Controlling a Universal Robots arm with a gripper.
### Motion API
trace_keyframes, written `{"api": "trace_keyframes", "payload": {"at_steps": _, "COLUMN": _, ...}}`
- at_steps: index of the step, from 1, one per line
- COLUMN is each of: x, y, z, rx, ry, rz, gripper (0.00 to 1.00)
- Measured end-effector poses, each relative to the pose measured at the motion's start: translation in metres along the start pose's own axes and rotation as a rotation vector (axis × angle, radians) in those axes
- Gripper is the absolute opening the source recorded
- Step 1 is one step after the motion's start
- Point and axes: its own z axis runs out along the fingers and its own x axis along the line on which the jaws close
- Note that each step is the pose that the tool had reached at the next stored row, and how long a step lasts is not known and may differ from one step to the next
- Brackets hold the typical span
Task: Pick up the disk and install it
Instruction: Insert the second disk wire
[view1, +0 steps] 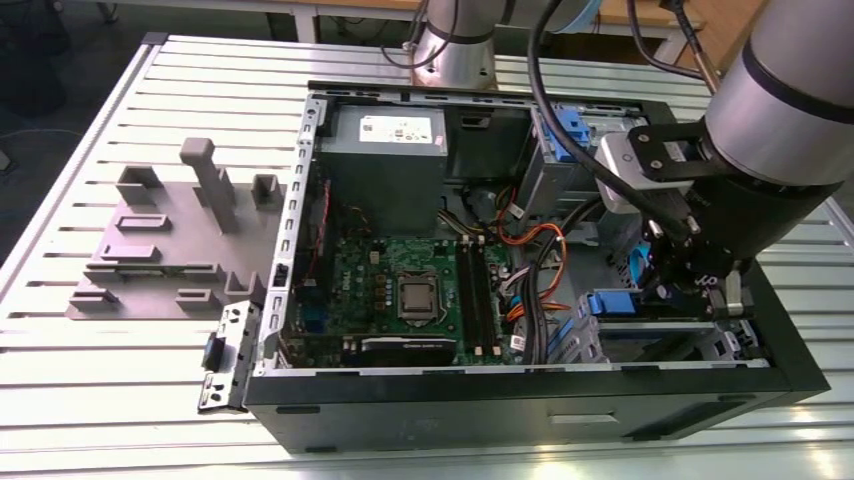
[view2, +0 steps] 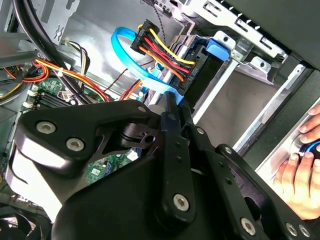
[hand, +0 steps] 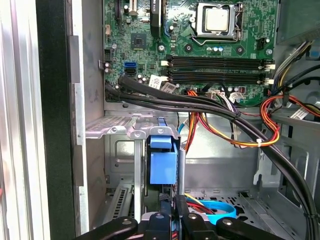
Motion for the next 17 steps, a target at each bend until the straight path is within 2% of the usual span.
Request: {"api": "trace_keyframes", "payload": {"at_steps": 17, "x": 0.0006, "y": 0.001, "z": 0.0066, "rx": 0.0, "ry": 0.0005, "rz": 0.0, "gripper": 0.16}}
